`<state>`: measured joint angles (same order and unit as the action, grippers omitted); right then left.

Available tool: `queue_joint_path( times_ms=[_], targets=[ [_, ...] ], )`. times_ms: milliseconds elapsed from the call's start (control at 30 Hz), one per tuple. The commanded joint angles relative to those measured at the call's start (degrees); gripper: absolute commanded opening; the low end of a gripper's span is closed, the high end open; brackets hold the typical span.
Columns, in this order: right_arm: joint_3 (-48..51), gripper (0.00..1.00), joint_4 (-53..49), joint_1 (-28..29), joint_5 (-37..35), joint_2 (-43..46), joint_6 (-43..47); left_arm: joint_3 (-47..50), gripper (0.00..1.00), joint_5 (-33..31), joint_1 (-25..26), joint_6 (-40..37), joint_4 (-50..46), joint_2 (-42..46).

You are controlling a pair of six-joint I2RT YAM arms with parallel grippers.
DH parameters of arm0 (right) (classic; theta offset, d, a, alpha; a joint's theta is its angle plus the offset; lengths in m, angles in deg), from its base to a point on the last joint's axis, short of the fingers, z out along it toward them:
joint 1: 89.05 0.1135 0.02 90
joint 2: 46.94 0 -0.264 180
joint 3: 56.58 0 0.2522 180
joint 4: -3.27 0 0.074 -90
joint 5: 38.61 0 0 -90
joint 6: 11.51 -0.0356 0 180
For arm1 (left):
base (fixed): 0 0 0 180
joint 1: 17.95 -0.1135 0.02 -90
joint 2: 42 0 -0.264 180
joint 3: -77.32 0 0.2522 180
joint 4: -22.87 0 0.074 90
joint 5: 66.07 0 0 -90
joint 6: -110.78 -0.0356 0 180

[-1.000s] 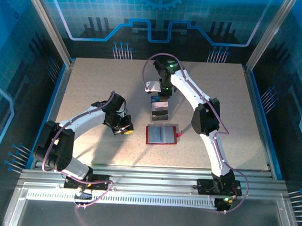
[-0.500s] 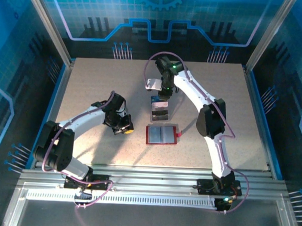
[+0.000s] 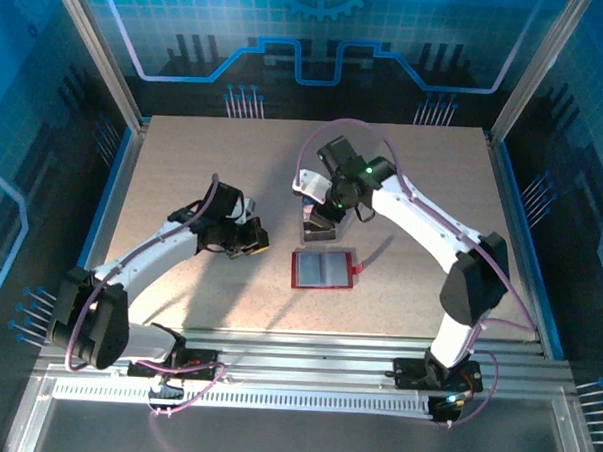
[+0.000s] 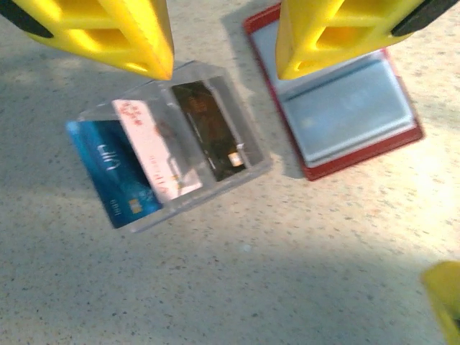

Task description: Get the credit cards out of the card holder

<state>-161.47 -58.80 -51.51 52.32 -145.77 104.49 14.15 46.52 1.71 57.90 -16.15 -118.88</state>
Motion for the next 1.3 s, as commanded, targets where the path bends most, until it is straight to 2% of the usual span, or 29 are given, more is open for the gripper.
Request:
queue_joint_path(
  times_ms=[0,200,467,867,1000,1167,1267],
  targets=[
    [4.8,0.42,4.8,1.3,1.9,5.4,-9.4,0.6,0.04,3.3,0.9,0.1,2.0,1.9],
    [9.6,0.42,5.9,2.6,1.7,10.4,-13.3,-2.8,0.05,2.5,2.6,-1.1,-1.2,3.2],
    [15.6,0.42,10.9,3.4,2.0,14.0,-15.4,-7.3,0.05,3.1,3.0,-2.2,-1.6,-0.3],
    [15.4,0.42,11.2,3.7,1.9,15.4,-15.4,-8.4,0.04,2.5,3.5,0.4,3.5,-4.4],
    [16.4,0.42,11.6,3.9,2.3,15.8,-17.9,-10.4,0.04,1.1,3.5,1.0,1.4,-6.2],
    [19.5,0.42,13.2,5.2,3.6,16.3,-21.0,-8.9,0.02,-0.4,3.5,2.1,1.7,-7.0],
    [20.7,0.42,13.1,6.6,4.8,16.3,-23.3,-5.3,0.02,-0.5,3.7,5.2,6.1,-6.8]
  ],
)
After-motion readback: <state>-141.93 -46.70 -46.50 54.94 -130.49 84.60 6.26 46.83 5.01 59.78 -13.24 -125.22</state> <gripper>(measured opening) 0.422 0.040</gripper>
